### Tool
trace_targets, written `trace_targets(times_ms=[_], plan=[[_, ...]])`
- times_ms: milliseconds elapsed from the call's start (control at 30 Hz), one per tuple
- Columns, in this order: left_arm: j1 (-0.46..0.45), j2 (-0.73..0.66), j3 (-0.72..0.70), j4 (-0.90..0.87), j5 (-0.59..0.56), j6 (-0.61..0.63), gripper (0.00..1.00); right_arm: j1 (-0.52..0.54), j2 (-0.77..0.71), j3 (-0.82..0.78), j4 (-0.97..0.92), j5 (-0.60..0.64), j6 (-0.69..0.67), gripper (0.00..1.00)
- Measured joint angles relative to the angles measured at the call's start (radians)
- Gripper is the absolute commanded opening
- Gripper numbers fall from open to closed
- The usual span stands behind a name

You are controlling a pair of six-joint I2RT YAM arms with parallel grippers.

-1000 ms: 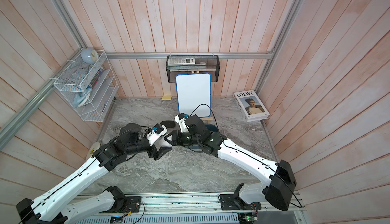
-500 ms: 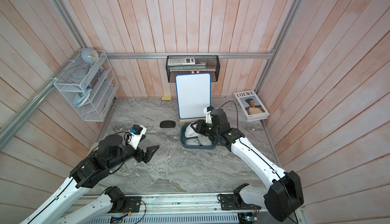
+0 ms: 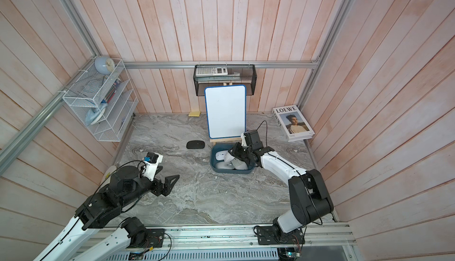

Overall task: Put the mouse in the storage box
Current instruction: Place the mouse in the storage box.

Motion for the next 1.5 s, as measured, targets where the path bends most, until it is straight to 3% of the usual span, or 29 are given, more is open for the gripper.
trace_targets(times_ms=[267, 567, 833, 1167, 1500], plan=[[0.000, -0.004, -0.003, 0.000, 0.003, 0.000, 1.00, 0.050, 0.112, 0.000, 0.242, 0.065, 0.118, 0.32], [0.000, -0.022, -0.013, 0.000, 0.011, 0.000, 1.00, 0.048, 0.161, -0.002, 0.341, 0.098, 0.151, 0.38], [0.000, -0.020, -0.014, 0.000, 0.011, 0.000, 1.00, 0.054, 0.165, -0.005, 0.343, 0.108, 0.153, 0.42], [0.000, -0.012, -0.019, 0.000, 0.011, -0.006, 1.00, 0.054, 0.180, -0.005, 0.322, 0.130, 0.141, 0.58], [0.000, 0.044, -0.023, 0.001, -0.017, -0.035, 1.00, -0.019, -0.005, -0.006, 0.124, 0.214, 0.025, 0.64]])
